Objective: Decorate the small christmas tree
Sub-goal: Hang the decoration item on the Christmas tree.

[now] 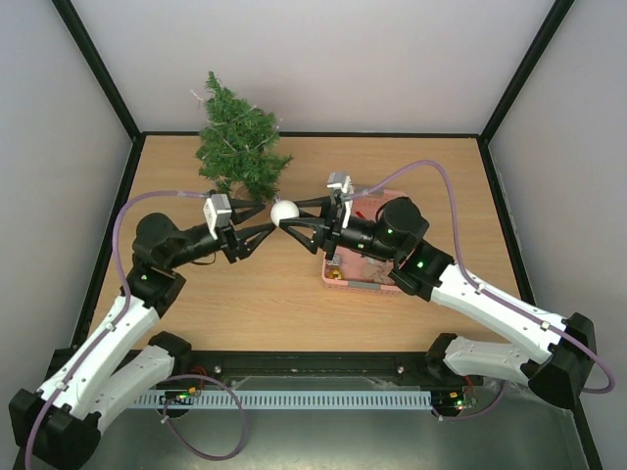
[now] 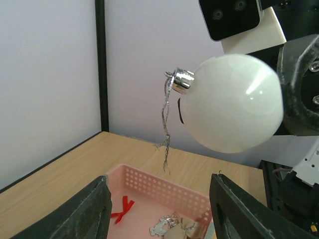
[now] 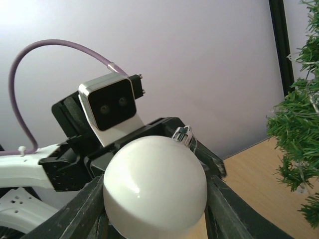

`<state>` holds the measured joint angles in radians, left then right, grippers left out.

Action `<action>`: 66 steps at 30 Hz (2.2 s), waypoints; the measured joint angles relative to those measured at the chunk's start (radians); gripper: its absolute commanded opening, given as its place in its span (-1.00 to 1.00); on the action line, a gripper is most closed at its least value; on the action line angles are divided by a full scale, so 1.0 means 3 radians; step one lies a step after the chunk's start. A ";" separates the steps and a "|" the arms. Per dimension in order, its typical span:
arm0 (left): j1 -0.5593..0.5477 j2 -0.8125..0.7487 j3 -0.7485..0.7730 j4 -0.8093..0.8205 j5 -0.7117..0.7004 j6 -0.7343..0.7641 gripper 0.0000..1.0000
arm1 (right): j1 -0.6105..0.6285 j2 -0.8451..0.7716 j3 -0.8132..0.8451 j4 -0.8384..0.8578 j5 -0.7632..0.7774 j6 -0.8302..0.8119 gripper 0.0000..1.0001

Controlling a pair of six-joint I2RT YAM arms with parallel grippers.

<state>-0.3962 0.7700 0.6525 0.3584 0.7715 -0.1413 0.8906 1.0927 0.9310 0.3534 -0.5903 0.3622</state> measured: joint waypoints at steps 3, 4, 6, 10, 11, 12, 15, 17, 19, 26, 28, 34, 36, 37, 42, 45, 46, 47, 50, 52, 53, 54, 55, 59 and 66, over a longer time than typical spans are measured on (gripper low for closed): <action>-0.0103 0.0122 0.0000 0.0084 -0.0003 0.0058 0.07 | 0.0000 -0.0011 -0.0070 0.0094 -0.0045 0.0108 -0.15; -0.0132 0.0159 0.0000 0.0092 -0.0004 0.0081 0.07 | 0.0000 -0.0017 -0.0102 0.0121 -0.0058 0.0149 -0.16; -0.0175 0.0214 0.0000 0.0098 -0.0006 0.0123 0.07 | 0.0000 -0.0018 -0.0131 0.0145 -0.0083 0.0197 -0.15; -0.0197 0.0220 0.0000 0.0095 -0.0024 0.0235 0.05 | 0.0000 -0.0015 -0.0145 0.0226 -0.0144 0.0296 -0.16; -0.0197 0.0214 0.0000 0.0093 -0.0032 0.0254 0.01 | 0.0000 -0.0014 -0.0145 0.0263 -0.0161 0.0324 -0.16; -0.0197 0.0206 0.0000 0.0092 -0.0038 0.0284 -0.04 | 0.0000 -0.0010 -0.0145 0.0294 -0.0184 0.0354 -0.16; -0.0197 0.0203 0.0000 0.0089 -0.0043 0.0342 -0.16 | 0.0000 0.0013 -0.0146 0.0374 -0.0230 0.0421 -0.15; -0.0197 0.0203 0.0000 0.0075 -0.0052 0.0394 -0.19 | 0.0000 0.0032 -0.0146 0.0407 -0.0257 0.0459 -0.16; -0.0197 0.0201 0.0000 0.0065 -0.0067 0.0432 -0.20 | 0.0000 0.0042 -0.0146 0.0416 -0.0276 0.0479 -0.16; -0.0197 0.0060 -0.0048 0.0031 -0.0067 0.0556 -0.79 | 0.0000 0.0086 -0.0159 0.0432 -0.0281 0.0491 -0.16; -0.0197 0.0028 -0.0052 0.0017 -0.0065 0.0568 -0.94 | 0.0000 0.0113 -0.0159 0.0431 -0.0280 0.0490 -0.16; -0.0197 -0.0048 -0.0053 -0.0093 -0.0106 0.0643 -0.95 | 0.0000 0.0139 -0.0158 0.0416 -0.0277 0.0463 -0.16; -0.0197 -0.0075 -0.0053 -0.0136 -0.0153 0.0662 -0.95 | 0.0000 0.0139 -0.0153 0.0393 -0.0276 0.0441 -0.16; -0.0197 -0.0088 -0.0053 -0.0145 -0.0187 0.0673 -0.95 | 0.0000 0.0139 -0.0150 0.0383 -0.0271 0.0426 -0.15; -0.0197 -0.0118 -0.0052 -0.0257 -0.0375 0.0717 -0.95 | 0.0000 0.0139 -0.0139 0.0326 -0.0224 0.0341 -0.16; -0.0197 -0.0118 -0.0050 -0.0333 -0.0515 0.0763 -0.95 | 0.0000 0.0139 -0.0139 0.0278 -0.0130 0.0257 -0.15; -0.0197 -0.0118 -0.0047 -0.0354 -0.0571 0.0774 -0.95 | 0.0000 0.0140 -0.0139 0.0258 -0.0085 0.0217 -0.15; -0.0197 -0.0118 -0.0045 -0.0369 -0.0626 0.0787 -0.95 | 0.0000 0.0141 -0.0139 0.0243 -0.0046 0.0186 -0.16; -0.0196 -0.0113 -0.0036 -0.0409 -0.0757 0.0810 -0.95 | 0.0000 0.0183 -0.0106 0.0183 0.0062 0.0064 -0.16; -0.0188 -0.0099 -0.0017 -0.0450 -0.0848 0.0821 -0.95 | 0.0000 0.0256 -0.0029 0.0118 0.0127 -0.0015 -0.16; -0.0175 -0.0092 0.0000 -0.0472 -0.0890 0.0825 -0.95 | 0.0000 0.0298 0.0014 0.0095 0.0163 -0.0053 -0.15; -0.0164 -0.0083 0.0017 -0.0482 -0.0927 0.0829 -0.95 | 0.0000 0.0348 0.0069 0.0060 0.0192 -0.0088 -0.15; -0.0145 -0.0078 0.0025 -0.0484 -0.0955 0.0834 -0.95 | 0.0000 0.0401 0.0123 0.0036 0.0221 -0.0125 -0.16; -0.0020 -0.0052 0.0072 -0.0487 -0.1031 0.0837 -0.95 | 0.0000 0.0594 0.0336 -0.0056 0.0273 -0.0228 -0.16; 0.0223 0.0136 0.0144 -0.0469 -0.1080 0.0821 -0.95 | -0.0042 0.0843 0.0577 -0.0206 0.0432 -0.0473 -0.16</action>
<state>-0.3294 0.8108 0.6956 0.2176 0.4477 0.1051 0.8780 1.3457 1.1042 0.2916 -0.4606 0.2203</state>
